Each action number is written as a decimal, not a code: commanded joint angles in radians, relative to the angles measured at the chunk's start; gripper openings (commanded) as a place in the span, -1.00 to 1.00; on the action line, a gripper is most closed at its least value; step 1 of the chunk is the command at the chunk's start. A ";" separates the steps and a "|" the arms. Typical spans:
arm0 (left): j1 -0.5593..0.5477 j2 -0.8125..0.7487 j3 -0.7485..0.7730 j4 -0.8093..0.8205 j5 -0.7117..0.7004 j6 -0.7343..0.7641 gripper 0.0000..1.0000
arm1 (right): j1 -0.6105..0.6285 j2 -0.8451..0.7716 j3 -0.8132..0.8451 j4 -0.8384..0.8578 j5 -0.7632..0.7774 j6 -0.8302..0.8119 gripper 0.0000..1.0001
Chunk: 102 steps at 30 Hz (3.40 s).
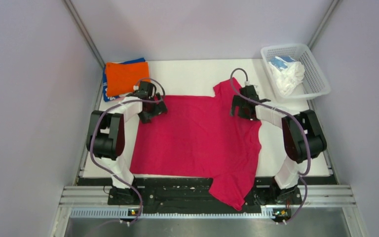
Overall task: Fold and stack the t-shirts
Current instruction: Flatten out the tshirt, then grab the side of the flattened tshirt closest away from the robot with both arms
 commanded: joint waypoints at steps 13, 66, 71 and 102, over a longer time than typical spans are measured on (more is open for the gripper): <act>0.003 0.356 0.407 -0.133 -0.024 -0.048 0.97 | -0.128 0.417 0.392 -0.069 0.036 -0.027 0.98; -0.094 -0.627 -0.630 -0.143 -0.328 -0.684 -0.12 | -0.080 -0.710 -0.298 -0.196 0.158 0.240 0.83; -0.094 -0.588 -0.624 -0.129 -0.319 -0.680 -0.26 | -0.046 -0.692 -0.286 -0.232 0.186 0.232 0.83; -0.086 -0.736 -0.665 -0.136 -0.292 -0.596 -1.00 | 0.585 -0.515 -0.471 -0.524 -0.101 0.464 0.15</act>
